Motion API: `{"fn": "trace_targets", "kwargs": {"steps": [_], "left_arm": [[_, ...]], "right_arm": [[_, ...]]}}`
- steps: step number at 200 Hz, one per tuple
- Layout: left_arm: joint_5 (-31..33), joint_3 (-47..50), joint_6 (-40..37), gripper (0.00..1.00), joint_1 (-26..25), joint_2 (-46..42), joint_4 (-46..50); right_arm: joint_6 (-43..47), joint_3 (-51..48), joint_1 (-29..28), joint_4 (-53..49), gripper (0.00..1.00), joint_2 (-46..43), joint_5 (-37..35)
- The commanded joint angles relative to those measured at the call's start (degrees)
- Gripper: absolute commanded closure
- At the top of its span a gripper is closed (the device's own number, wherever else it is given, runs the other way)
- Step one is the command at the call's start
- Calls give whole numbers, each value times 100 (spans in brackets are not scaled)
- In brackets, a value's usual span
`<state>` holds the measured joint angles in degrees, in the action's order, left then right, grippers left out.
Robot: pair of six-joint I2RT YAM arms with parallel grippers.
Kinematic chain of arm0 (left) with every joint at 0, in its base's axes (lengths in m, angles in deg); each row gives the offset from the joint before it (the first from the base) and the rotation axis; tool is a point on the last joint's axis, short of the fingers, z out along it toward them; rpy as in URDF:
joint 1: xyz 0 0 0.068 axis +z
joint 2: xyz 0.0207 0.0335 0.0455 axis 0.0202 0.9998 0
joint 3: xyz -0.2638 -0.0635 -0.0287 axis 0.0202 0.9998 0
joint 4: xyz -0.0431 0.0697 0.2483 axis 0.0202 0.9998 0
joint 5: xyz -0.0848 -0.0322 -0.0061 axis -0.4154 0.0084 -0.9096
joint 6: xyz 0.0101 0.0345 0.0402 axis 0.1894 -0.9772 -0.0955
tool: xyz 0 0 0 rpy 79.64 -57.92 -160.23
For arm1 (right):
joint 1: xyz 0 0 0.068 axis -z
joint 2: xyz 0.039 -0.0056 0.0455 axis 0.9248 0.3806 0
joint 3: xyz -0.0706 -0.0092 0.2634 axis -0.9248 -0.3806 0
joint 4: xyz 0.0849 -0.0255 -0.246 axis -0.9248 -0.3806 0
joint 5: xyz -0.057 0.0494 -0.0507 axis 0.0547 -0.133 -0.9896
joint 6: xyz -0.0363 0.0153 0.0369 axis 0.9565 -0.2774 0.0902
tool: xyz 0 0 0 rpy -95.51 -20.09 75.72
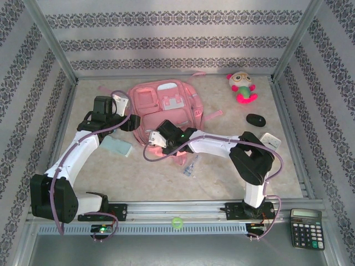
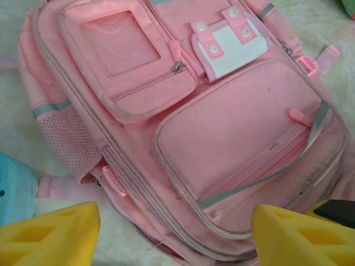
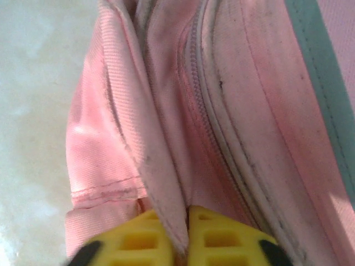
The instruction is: Pack books, pencil case, and school supplies into a backpack
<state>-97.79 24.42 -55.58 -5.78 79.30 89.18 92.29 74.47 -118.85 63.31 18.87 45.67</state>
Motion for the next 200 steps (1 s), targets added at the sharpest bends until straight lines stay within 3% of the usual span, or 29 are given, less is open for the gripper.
{"fn": "trace_targets", "kwargs": {"steps": [1,31,50,99,140,200], "left_arm": [[-371,97,188,28,158,-54,-173],[-833,422,317,28,297,-129,-501],[-1148,778,413,30,307,-197,-980],[-1975,1905,1085,38,284,-44,-3096],[-1685,2092,823,34,215,292,-3411],[-1844,2065,1038,35,-56,708,-3914]], "right_arm": [[204,-208,293,38,100,-921,210],[1032,-352,938,-473,100,-2164,2062],[1285,-177,1358,-760,100,-2569,2694],[1588,616,1959,-1545,100,-2561,3185],[1740,918,2054,-1856,100,-2564,3362],[1520,1516,2304,-2254,100,-2403,3578]]}}
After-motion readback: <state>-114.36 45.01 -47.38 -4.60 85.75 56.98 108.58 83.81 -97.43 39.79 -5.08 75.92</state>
